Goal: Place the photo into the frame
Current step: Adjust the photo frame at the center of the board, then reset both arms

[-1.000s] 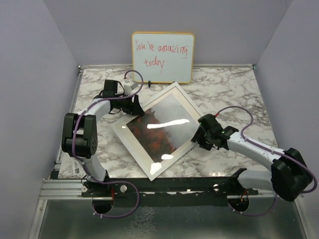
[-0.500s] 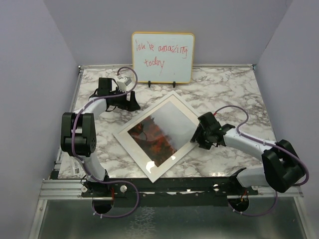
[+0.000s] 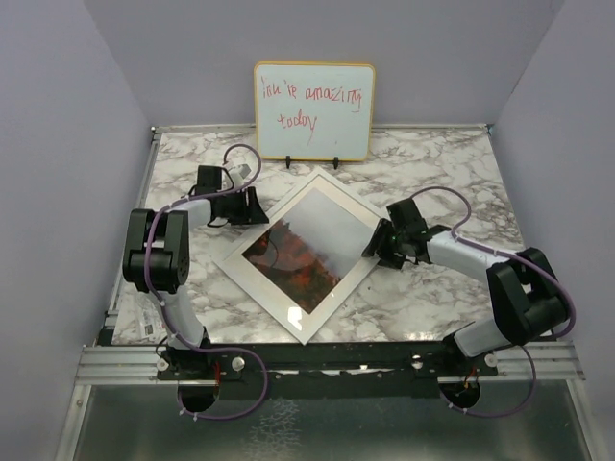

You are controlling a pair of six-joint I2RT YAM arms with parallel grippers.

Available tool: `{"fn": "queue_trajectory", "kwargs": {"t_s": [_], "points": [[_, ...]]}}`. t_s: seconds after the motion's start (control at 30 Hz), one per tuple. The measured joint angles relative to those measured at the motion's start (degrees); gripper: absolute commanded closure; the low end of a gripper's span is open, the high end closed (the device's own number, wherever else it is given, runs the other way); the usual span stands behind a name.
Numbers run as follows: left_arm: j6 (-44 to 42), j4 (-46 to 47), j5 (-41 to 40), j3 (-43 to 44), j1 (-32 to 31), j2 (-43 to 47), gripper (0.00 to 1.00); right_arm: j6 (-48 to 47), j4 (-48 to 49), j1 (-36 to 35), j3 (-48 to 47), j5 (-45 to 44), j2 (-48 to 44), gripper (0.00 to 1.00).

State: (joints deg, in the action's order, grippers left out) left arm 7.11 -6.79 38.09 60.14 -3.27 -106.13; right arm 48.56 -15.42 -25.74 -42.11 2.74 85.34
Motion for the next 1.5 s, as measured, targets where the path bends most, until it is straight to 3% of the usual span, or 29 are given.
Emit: {"fn": "queue_trajectory", "kwargs": {"t_s": [0.5, 0.7, 0.73, 0.77, 0.83, 0.97, 1.1, 1.2, 1.23, 1.5], "points": [[4.5, -2.89, 0.87, -17.84, -2.6, 14.47, 0.52, -14.71, 5.31, 10.1, -4.9, 3.87, 5.88, 0.47], [7.3, -4.44, -0.96, -19.78, -5.95, 18.25, 0.28, -17.62, 5.86, 11.28, -11.17, 4.22, 9.81, 0.47], [7.52, -5.05, -1.84, -19.69, -6.25, 18.88, 0.08, -17.81, 5.92, 11.32, -12.33, 4.26, 9.94, 0.47], [7.78, -5.49, -2.38, -19.63, -6.47, 19.32, 0.02, -18.03, 5.92, 11.32, -13.44, 4.24, 9.94, 0.47], [8.09, -7.45, -4.35, -18.82, -6.64, 20.79, 0.01, -18.23, 6.62, 11.32, -14.53, 3.93, 8.79, 0.45], [8.02, -12.79, -12.52, -15.54, -6.75, 25.66, 0.01, -18.1, 5.4, 11.21, -12.39, -0.98, -0.26, 0.42], [8.7, -17.97, -21.77, -11.82, -6.67, 34.73, 0.01, -17.11, 0.63, 11.23, -11.63, -7.8, -13.75, 0.33], [11.17, -22.16, -28.24, -6.69, -6.6, 40.79, 0.01, -16.06, -4.44, 11.23, -11.8, -11.28, -22.95, 0.04], [11.63, -23.17, -29.27, -4.94, -6.6, 42.03, 0.01, -15.63, -6.4, 11.23, -11.85, -12.31, -25.7, 0.01], [14.27, -30.45, -35.39, 2.14, -6.49, 48.48, 0.01, -12.74, -24.61, 11.23, -19.26, -20.26, -40.89, 0.0]]}}
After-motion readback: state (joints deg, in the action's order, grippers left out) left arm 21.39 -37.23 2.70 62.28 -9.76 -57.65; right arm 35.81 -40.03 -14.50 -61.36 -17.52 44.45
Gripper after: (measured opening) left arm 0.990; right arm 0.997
